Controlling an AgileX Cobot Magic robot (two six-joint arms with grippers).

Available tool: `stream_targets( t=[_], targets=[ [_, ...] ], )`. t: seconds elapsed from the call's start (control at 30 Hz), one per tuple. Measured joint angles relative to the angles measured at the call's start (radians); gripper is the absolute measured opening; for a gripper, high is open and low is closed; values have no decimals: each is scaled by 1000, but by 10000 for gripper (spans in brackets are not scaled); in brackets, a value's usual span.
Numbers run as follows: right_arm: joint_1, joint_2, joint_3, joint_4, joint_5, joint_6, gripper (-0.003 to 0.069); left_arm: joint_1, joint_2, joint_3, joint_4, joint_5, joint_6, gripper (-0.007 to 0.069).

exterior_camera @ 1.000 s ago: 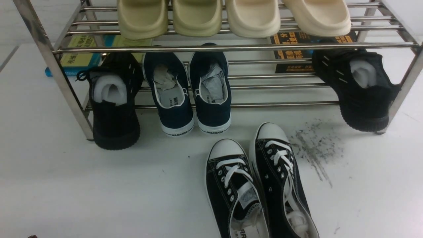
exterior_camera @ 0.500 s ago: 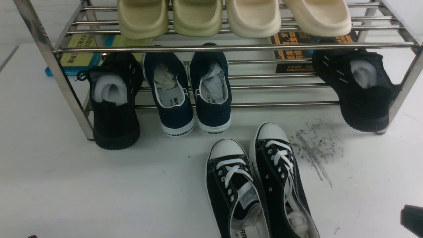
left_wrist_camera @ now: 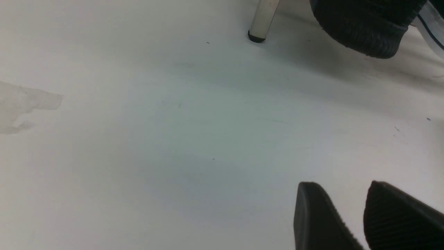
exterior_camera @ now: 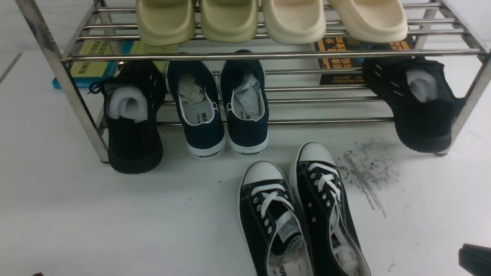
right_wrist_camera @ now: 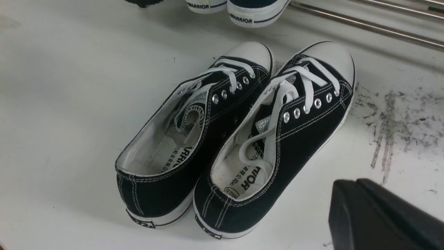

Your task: Take the shoes off the shelf with your hand on the white table.

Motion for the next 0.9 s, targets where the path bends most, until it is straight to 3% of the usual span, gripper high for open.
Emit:
stream_targets(
  t=[0.37, 0.6, 0.77, 0.9],
  targets=[
    [29, -115, 7, 33, 34, 0, -7, 0, 0, 0, 0, 0, 0, 242],
    [-212, -270, 37, 142, 140, -140, -4, 0, 0, 0, 0, 0, 0, 242],
    [-365, -343, 153, 295, 16, -387, -1, 0, 0, 0, 0, 0, 0, 242],
    [-464, -360, 240, 336, -54, -451, 1, 0, 0, 0, 0, 0, 0, 242]
  ],
)
